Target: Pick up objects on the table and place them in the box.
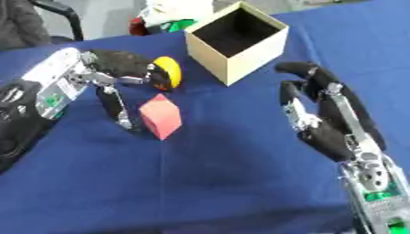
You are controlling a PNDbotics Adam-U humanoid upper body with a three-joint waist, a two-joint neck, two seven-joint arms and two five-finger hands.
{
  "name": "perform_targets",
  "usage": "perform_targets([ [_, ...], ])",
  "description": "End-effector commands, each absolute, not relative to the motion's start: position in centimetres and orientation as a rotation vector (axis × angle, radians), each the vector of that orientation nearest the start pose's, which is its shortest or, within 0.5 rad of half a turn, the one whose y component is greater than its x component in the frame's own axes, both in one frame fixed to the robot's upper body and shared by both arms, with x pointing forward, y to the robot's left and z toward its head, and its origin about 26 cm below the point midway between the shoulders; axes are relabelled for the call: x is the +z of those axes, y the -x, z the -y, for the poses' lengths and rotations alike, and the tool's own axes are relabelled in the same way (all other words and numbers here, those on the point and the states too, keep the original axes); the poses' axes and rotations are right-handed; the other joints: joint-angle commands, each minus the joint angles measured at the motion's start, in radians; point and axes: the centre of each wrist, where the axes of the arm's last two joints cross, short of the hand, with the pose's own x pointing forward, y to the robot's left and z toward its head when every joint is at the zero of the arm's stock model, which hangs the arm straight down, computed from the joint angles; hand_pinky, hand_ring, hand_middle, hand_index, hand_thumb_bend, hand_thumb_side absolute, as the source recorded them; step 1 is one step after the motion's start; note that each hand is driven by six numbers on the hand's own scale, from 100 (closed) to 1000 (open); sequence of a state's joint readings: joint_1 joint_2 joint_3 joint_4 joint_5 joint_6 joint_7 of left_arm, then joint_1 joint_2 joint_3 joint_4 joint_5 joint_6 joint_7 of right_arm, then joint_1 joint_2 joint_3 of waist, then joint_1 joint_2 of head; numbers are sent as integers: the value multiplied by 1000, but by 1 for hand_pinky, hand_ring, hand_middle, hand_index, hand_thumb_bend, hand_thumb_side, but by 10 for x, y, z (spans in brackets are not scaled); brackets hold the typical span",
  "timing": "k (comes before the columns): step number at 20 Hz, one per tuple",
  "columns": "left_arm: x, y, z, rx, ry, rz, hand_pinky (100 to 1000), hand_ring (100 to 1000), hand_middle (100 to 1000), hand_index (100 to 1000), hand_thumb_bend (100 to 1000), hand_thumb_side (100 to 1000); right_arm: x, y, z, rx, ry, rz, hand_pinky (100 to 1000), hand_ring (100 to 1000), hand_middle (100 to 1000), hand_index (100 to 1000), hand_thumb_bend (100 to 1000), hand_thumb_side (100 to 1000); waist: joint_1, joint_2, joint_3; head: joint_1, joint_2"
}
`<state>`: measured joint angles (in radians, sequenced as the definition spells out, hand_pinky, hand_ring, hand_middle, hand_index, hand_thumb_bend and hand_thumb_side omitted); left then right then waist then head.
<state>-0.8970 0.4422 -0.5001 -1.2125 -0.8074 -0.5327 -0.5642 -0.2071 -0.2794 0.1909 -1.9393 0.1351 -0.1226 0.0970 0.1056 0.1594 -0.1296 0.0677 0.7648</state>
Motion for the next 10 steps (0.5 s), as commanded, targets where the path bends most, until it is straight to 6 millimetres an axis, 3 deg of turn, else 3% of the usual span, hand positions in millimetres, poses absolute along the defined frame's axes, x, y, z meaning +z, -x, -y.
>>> perform_targets([
  [1,199,-445,-181,2804,730,-1837,816,775,773,876,723,275,150,-292,218,674,31,2212,794,899,769,820,100,625,-4,-16,-2,2,5],
  [6,190,-448,-179,2800,735,-1853,810,767,760,870,707,265,150,-292,217,675,27,2212,794,899,769,819,100,627,-4,-14,-4,2,5],
  [10,185,-449,-180,2804,735,-1863,797,737,695,849,666,251,150,-292,217,674,26,2211,795,899,769,818,100,628,-4,-13,-6,1,5],
])
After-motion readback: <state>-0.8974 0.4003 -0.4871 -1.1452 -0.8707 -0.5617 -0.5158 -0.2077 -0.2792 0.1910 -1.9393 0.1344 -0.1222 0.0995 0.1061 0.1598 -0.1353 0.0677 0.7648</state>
